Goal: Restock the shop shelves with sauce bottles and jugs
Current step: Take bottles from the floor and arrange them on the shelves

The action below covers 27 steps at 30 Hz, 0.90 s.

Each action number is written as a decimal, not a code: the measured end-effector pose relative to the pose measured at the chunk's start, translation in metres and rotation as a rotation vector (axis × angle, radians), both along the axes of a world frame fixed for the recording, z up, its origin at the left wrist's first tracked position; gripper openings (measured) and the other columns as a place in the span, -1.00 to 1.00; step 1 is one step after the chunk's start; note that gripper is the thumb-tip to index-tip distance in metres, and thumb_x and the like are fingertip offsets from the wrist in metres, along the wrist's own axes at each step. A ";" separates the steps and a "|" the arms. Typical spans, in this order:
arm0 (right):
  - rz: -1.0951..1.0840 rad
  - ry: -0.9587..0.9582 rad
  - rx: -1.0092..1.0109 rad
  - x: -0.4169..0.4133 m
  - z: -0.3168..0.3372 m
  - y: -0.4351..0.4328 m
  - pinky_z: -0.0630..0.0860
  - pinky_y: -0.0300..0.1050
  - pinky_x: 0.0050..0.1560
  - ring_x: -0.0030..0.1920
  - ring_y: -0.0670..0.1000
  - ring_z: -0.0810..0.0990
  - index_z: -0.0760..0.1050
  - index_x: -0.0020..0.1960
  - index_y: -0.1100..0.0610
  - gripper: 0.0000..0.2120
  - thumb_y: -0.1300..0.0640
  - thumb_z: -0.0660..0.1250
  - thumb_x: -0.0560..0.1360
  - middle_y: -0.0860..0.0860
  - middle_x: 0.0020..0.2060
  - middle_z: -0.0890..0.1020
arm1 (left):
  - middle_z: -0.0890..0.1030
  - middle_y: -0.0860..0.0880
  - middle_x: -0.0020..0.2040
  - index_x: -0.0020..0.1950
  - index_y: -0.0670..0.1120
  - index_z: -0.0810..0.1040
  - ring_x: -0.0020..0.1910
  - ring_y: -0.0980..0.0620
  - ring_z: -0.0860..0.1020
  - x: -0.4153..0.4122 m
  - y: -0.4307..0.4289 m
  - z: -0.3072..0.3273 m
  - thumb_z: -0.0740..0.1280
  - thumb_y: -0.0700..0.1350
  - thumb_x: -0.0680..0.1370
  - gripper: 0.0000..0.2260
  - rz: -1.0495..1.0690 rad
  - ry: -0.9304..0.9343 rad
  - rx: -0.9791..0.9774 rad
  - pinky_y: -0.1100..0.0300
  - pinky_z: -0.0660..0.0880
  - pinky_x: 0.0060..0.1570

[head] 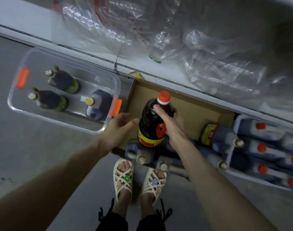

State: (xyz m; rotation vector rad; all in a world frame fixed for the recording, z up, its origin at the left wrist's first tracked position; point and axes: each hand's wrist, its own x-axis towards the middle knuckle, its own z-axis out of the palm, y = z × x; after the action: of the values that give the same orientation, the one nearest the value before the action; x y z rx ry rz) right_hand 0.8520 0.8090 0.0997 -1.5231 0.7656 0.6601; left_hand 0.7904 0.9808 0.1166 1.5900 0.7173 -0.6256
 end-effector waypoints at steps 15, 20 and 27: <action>0.200 -0.454 -0.058 0.030 0.391 -0.082 0.63 0.17 0.00 -0.13 -0.01 0.69 0.53 0.12 0.04 -0.48 -0.08 0.57 0.23 -0.02 -0.11 0.69 | 0.46 -0.04 0.38 0.47 0.06 0.31 0.36 0.03 0.42 0.071 -0.046 0.304 0.66 0.17 0.08 0.02 -0.389 -0.397 -0.250 -0.06 0.37 0.36; 0.341 -0.605 -0.040 0.041 0.531 -0.106 0.59 0.13 0.01 -0.01 0.07 0.67 0.61 0.09 0.01 -0.35 -0.24 0.54 0.07 0.00 -0.07 0.70 | 0.54 -0.02 0.31 0.34 -0.09 0.45 0.35 0.03 0.44 0.096 -0.072 0.447 0.57 -0.13 0.14 -0.23 -0.536 -0.595 -0.346 0.08 0.42 0.30; 0.410 -0.830 -0.026 0.049 0.696 -0.138 0.58 0.11 0.03 -0.10 0.00 0.68 0.66 -0.12 -0.02 -0.72 -0.11 0.53 0.22 -0.02 -0.14 0.71 | 0.67 0.03 0.11 0.18 -0.01 0.55 0.14 0.07 0.60 0.116 -0.104 0.613 0.57 -0.24 0.16 -0.39 -0.513 -0.820 -0.290 0.21 0.52 0.08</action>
State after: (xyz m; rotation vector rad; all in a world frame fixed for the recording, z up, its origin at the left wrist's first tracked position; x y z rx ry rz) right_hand 0.9009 0.6709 0.7954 -1.7934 -0.1716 0.2496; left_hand 0.9064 0.8770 0.7300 1.5720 -0.3845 -0.3540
